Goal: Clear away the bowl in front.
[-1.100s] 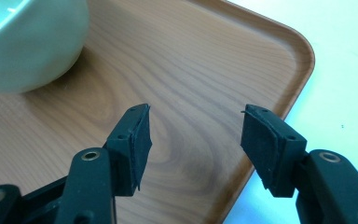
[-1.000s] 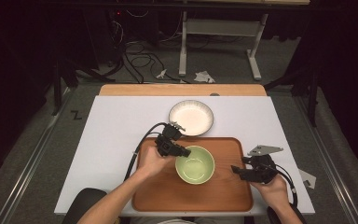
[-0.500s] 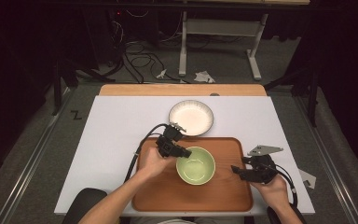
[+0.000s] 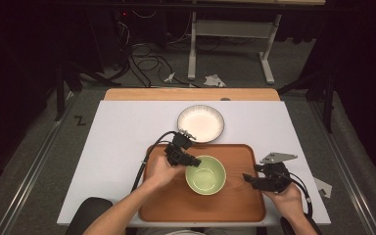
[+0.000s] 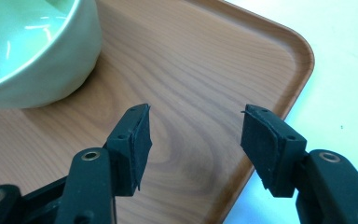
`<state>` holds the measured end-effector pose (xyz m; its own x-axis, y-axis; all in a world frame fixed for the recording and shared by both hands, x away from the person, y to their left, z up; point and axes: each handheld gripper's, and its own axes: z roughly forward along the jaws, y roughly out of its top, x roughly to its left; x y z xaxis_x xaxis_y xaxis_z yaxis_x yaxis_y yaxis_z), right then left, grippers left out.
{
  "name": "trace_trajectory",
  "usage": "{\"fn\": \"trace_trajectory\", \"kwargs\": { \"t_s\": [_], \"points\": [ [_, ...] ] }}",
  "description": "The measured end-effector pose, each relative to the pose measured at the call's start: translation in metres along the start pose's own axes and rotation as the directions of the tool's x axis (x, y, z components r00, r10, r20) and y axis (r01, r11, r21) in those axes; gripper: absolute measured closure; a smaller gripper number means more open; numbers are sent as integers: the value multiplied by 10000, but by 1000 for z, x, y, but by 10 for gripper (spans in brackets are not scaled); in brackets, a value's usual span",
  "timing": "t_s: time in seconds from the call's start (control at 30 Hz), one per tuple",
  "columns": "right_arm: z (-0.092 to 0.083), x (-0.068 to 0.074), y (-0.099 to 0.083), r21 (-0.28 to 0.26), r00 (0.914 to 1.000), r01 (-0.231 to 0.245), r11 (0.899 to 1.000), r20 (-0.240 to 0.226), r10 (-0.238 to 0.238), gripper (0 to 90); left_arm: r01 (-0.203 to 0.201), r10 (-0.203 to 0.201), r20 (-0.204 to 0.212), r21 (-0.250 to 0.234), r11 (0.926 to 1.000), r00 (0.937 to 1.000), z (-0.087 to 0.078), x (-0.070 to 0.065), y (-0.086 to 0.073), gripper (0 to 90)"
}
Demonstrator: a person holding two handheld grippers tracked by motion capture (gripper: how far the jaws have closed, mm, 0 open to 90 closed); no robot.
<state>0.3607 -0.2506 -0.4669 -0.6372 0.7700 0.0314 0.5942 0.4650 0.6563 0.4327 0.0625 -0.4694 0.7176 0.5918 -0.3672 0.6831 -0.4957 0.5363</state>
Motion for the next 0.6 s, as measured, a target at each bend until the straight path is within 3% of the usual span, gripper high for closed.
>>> {"fn": "trace_trajectory", "kwargs": {
  "t_s": [0.3, 0.43, 0.6],
  "points": [
    [0, 0, 0, 9, 10000, -18, 10000, 3, 18, 428, 152, -152, 119, -15, 9999, 9998, 1, 4, -1, 807],
    [0, 0, 0, 14, 10000, -17, 10000, -12, 17, 429, 465, -465, 254, 6, 9989, 9986, 4, 9, -3, 809],
    [0, 0, 0, 40, 10000, -39, 10000, -17, 39, 428, 364, -361, 254, -151, 9992, 9990, 5, 10, -4, 809]
  ]
}}
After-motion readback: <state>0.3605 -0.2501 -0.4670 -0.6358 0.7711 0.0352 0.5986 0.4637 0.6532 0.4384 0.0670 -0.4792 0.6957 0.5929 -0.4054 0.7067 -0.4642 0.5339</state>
